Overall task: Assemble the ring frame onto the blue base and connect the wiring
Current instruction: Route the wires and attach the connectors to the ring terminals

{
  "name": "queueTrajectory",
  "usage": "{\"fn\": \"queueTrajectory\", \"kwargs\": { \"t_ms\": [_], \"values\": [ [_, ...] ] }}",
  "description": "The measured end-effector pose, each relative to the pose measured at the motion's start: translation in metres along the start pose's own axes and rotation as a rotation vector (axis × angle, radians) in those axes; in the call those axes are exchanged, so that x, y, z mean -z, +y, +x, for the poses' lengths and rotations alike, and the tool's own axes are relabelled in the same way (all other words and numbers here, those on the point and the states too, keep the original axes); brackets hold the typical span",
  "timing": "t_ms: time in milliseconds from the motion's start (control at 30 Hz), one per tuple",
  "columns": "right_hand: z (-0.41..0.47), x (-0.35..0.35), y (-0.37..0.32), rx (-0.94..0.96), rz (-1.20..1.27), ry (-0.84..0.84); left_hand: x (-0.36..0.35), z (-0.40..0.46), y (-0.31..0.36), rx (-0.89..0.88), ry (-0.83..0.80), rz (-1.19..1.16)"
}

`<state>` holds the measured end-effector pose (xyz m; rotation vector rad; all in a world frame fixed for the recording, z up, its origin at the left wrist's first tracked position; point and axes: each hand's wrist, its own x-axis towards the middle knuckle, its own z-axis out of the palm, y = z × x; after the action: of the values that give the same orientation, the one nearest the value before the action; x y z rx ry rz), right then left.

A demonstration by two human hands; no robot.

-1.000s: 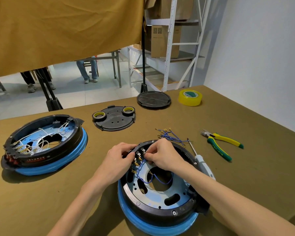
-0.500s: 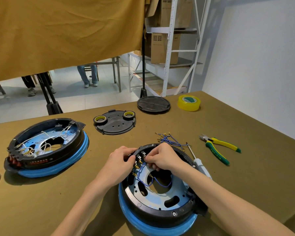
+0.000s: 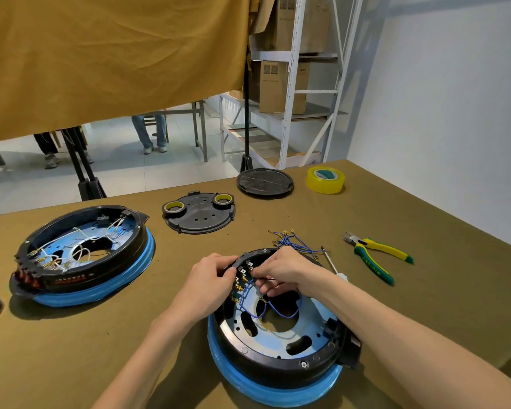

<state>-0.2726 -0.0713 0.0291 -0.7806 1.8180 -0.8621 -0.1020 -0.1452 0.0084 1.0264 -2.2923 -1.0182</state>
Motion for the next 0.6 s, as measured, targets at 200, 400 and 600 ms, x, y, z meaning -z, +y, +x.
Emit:
{"fn": "queueTrajectory", "kwargs": {
  "t_ms": [200,400,600],
  "values": [
    [0.0013,-0.0026,-0.001,-0.021,0.039,0.033,0.0017,0.001,-0.0017,0.023,-0.011,-0.034],
    [0.0043,-0.0066,-0.0034,-0.056,0.102,0.063,-0.002,0.001,-0.0008,0.015,0.015,0.008],
    [-0.0014,-0.0038,0.0003,-0.052,0.106,0.03,0.0005,0.0018,-0.0001,0.043,-0.012,-0.028]
  ]
}}
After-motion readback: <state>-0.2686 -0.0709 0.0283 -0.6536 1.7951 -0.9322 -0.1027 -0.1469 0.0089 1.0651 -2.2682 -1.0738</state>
